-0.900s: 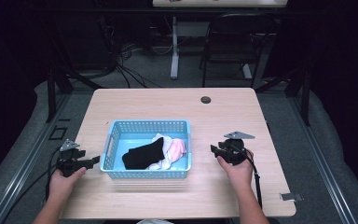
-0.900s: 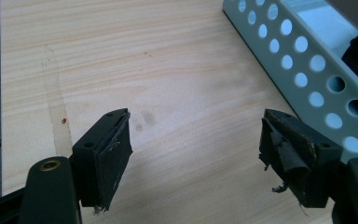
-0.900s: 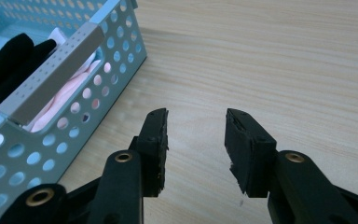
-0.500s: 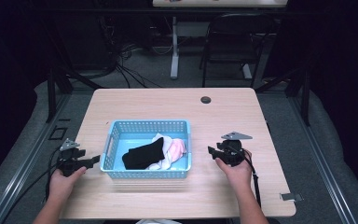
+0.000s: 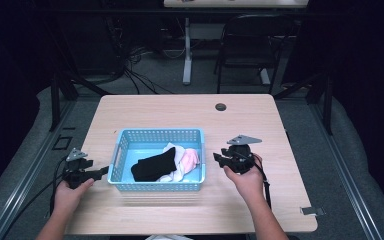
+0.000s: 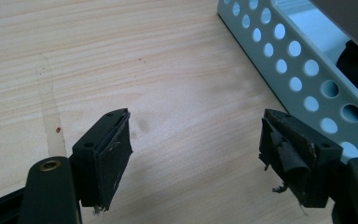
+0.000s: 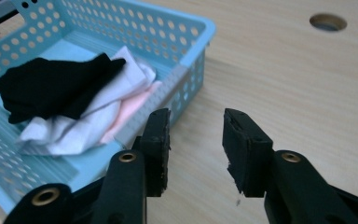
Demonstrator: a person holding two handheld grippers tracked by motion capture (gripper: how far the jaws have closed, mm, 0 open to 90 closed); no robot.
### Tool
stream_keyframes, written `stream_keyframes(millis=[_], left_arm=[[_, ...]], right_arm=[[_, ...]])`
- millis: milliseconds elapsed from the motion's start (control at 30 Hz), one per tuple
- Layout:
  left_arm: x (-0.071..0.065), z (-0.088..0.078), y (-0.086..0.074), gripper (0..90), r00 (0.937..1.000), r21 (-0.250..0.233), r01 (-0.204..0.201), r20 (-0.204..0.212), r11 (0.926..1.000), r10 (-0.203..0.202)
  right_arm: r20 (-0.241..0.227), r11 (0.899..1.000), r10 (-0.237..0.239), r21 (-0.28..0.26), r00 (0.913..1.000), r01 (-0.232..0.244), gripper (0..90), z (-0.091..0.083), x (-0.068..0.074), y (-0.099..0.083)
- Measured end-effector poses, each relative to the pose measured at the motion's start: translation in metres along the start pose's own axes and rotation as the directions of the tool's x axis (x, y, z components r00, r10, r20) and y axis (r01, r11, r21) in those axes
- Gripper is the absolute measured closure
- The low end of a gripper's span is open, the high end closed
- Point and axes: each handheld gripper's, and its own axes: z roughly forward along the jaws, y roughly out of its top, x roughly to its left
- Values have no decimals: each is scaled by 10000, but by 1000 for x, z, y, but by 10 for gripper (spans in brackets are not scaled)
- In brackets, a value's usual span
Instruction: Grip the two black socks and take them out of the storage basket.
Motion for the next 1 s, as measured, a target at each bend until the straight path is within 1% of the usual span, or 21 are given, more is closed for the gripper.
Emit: stream_keyframes(millis=[33,67,133,200,233,300,333,400,433,467,533,633,767,867,900,1000], left_arm=[[0,0,-1,248,10000,9,-9,-27,10000,9],[0,0,-1,248,10000,9,-9,-27,10000,9],[0,-1,-1,248,10000,3,-32,-33,10000,32],[0,-2,-2,248,10000,34,-31,-34,10000,31],[-1,-2,-2,248,10000,44,-31,-18,10000,31],[-1,-2,-2,248,10000,16,-26,7,10000,26],[-1,-2,-3,248,10000,12,-20,28,10000,20],[-1,-3,-2,248,10000,7,-21,39,10000,21],[-1,-3,-2,248,10000,-11,-8,38,10000,8],[-1,-3,-2,248,10000,-20,9,39,10000,-9],[-1,-3,-2,248,10000,-21,-4,41,10000,4],[-1,-2,-1,248,10000,32,-30,73,10000,30],[-1,-3,-1,248,10000,-44,-17,68,10000,17],[-1,-3,-1,248,10000,-52,-26,67,10000,26],[-1,-3,-1,247,10000,-48,-27,68,10000,28],[-1,-3,-1,247,10000,-46,-16,80,10000,16]], right_arm=[[40,9997,-205,-135,9998,206,590,0,7,11],[40,9997,-205,-135,9998,206,590,0,7,11],[86,9986,-478,-221,9988,480,592,2,13,21],[-84,9985,-542,-78,9985,542,618,5,20,32],[-111,9989,-456,-66,9989,456,634,7,23,35],[-203,9980,-567,263,9982,572,690,16,32,45],[-203,9980,-567,263,9982,572,690,16,32,45],[-214,9965,-710,424,9972,718,700,23,38,50],[-348,9947,-779,641,9964,801,703,29,43,54],[-348,9947,-779,641,9964,801,703,29,43,54],[-544,9929,-828,809,9951,870,706,38,50,58],[-717,9885,-912,1147,9932,990,707,50,58,60],[-1027,9848,-691,1518,9923,843,701,68,67,62],[-1112,9812,-497,1804,9925,694,687,79,73,63],[-1179,9784,-431,1959,9921,657,680,85,79,64],[-1210,9773,-432,2008,9917,671,672,89,83,64]])
